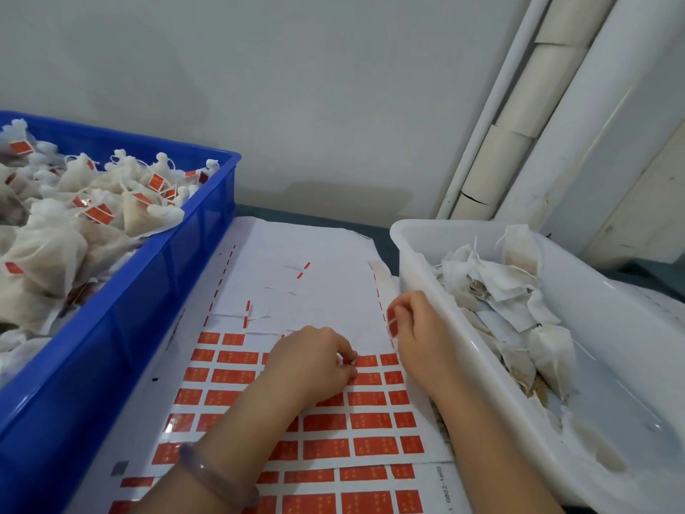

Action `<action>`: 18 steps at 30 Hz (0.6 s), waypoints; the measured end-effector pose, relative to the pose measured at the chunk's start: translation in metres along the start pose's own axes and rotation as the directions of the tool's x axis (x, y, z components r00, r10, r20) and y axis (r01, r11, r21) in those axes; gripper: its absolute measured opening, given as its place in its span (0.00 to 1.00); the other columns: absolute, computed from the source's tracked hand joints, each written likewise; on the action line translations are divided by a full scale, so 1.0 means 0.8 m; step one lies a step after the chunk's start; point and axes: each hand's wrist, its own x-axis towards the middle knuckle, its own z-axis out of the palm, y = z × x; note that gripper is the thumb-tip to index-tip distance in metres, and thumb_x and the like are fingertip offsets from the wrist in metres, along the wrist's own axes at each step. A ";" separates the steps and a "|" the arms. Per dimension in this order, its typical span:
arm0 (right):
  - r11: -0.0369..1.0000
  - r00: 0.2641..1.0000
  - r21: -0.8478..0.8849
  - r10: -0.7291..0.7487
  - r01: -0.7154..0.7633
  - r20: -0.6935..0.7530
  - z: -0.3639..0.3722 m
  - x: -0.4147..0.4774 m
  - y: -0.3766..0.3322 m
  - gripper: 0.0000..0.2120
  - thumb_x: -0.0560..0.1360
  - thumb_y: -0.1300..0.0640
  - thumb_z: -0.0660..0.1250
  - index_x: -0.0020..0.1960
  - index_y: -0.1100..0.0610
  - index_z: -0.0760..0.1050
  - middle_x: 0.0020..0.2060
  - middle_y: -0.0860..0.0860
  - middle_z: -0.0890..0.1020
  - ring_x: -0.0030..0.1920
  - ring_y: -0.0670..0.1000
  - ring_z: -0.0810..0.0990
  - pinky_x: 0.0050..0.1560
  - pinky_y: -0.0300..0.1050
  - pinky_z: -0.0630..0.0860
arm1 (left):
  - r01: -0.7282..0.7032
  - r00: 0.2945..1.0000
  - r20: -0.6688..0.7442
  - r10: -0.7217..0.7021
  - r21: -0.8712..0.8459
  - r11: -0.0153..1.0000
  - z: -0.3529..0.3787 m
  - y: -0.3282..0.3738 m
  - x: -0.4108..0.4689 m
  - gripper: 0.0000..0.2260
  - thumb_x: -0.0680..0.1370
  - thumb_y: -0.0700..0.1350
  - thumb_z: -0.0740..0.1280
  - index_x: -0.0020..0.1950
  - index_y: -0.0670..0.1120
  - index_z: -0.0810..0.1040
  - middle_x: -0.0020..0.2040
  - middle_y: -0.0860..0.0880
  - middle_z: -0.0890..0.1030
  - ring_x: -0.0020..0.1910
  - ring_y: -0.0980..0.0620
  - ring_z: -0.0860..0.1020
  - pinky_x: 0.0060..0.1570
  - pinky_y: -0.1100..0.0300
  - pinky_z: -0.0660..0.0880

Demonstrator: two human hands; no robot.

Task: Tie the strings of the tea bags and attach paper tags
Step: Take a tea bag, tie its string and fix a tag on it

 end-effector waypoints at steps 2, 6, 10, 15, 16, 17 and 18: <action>0.999 0.997 0.042 -0.018 0.022 -0.081 -0.002 -0.002 -0.009 0.07 0.80 0.52 0.56 0.43 0.43 0.66 0.42 0.41 0.77 0.41 0.42 0.78 0.39 0.30 0.71 | 0.001 1.000 0.002 -0.001 -0.011 1.000 0.000 -0.001 0.000 0.14 0.75 0.55 0.65 0.61 0.58 0.77 0.57 0.56 0.80 0.50 0.56 0.78 0.48 0.62 0.73; 0.995 0.996 0.073 -0.065 0.070 -0.065 -0.003 -0.012 -0.026 0.07 0.78 0.55 0.61 0.46 0.44 0.70 0.41 0.35 0.76 0.42 0.36 0.77 0.38 0.25 0.71 | -0.011 1.000 -0.021 0.010 -0.033 0.999 -0.003 0.001 -0.005 0.16 0.76 0.57 0.64 0.62 0.59 0.75 0.56 0.56 0.80 0.45 0.59 0.75 0.45 0.65 0.71; 0.964 0.996 0.259 -0.044 0.062 -0.077 0.002 -0.012 -0.053 0.12 0.75 0.60 0.66 0.42 0.42 0.72 0.39 0.40 0.80 0.41 0.40 0.80 0.41 0.29 0.76 | -0.026 0.991 -0.134 -0.016 -0.308 0.951 -0.027 -0.003 -0.010 0.11 0.77 0.54 0.63 0.59 0.62 0.71 0.43 0.60 0.76 0.39 0.61 0.76 0.36 0.71 0.70; 0.781 0.977 0.596 0.214 -0.185 0.023 0.026 -0.012 -0.081 0.11 0.75 0.61 0.66 0.44 0.44 0.78 0.41 0.42 0.82 0.40 0.43 0.83 0.37 0.34 0.79 | -0.029 0.986 -0.152 -0.061 -0.531 0.847 -0.052 -0.017 -0.019 0.11 0.80 0.45 0.58 0.44 0.61 0.71 0.37 0.57 0.76 0.36 0.57 0.76 0.31 0.72 0.68; 0.735 0.963 0.635 0.262 -0.237 0.056 0.035 -0.014 -0.084 0.10 0.75 0.61 0.67 0.43 0.45 0.79 0.41 0.43 0.82 0.41 0.44 0.83 0.38 0.35 0.79 | -0.034 0.986 -0.153 -0.063 -0.559 0.828 -0.054 -0.020 -0.022 0.10 0.80 0.45 0.59 0.44 0.60 0.71 0.35 0.56 0.76 0.35 0.57 0.75 0.31 0.72 0.69; 0.686 0.947 0.670 0.310 -0.284 0.085 0.043 -0.017 -0.085 0.09 0.75 0.61 0.68 0.42 0.47 0.80 0.42 0.45 0.83 0.41 0.47 0.83 0.39 0.38 0.80 | -0.034 0.986 -0.154 -0.071 -0.591 0.806 -0.055 -0.022 -0.024 0.09 0.80 0.46 0.59 0.44 0.60 0.72 0.34 0.56 0.76 0.33 0.57 0.75 0.30 0.71 0.70; 0.620 0.928 0.713 0.353 -0.327 0.118 0.050 -0.021 -0.085 0.08 0.74 0.62 0.68 0.42 0.50 0.81 0.42 0.48 0.84 0.42 0.49 0.83 0.39 0.40 0.81 | -0.033 0.984 -0.156 -0.083 -0.625 0.780 -0.055 -0.026 -0.028 0.07 0.80 0.48 0.59 0.45 0.59 0.73 0.33 0.56 0.76 0.33 0.57 0.75 0.30 0.71 0.70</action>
